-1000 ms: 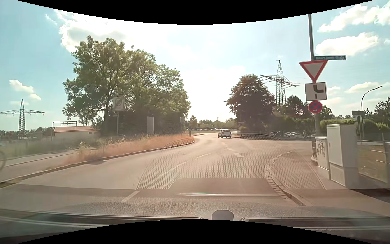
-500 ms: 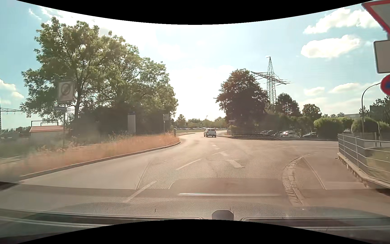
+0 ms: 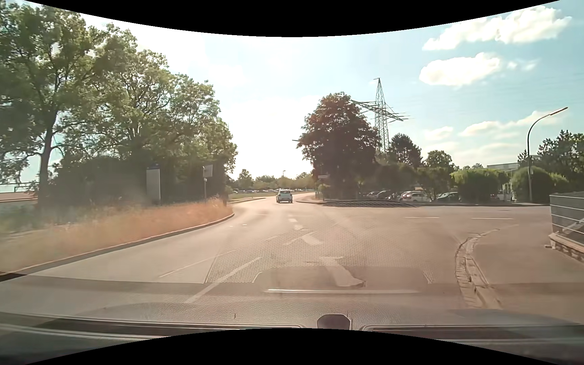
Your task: Follow the waypoints while adhering to traffic rules and regulations
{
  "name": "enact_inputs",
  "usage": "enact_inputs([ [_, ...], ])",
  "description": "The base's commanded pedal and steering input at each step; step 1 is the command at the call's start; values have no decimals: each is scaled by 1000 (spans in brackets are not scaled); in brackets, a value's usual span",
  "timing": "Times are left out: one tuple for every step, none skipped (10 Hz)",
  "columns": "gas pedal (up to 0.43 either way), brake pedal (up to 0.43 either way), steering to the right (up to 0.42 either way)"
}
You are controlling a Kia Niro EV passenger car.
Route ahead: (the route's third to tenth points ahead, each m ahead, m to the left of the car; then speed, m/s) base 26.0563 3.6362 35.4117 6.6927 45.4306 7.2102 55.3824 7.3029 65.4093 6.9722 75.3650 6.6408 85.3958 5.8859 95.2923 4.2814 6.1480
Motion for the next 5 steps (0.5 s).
enact_inputs([
  [0, 232, 121],
  [0, 232, 126],
  [0, 238, 134],
  [0, 238, 141],
  [0, 238, 148],
])
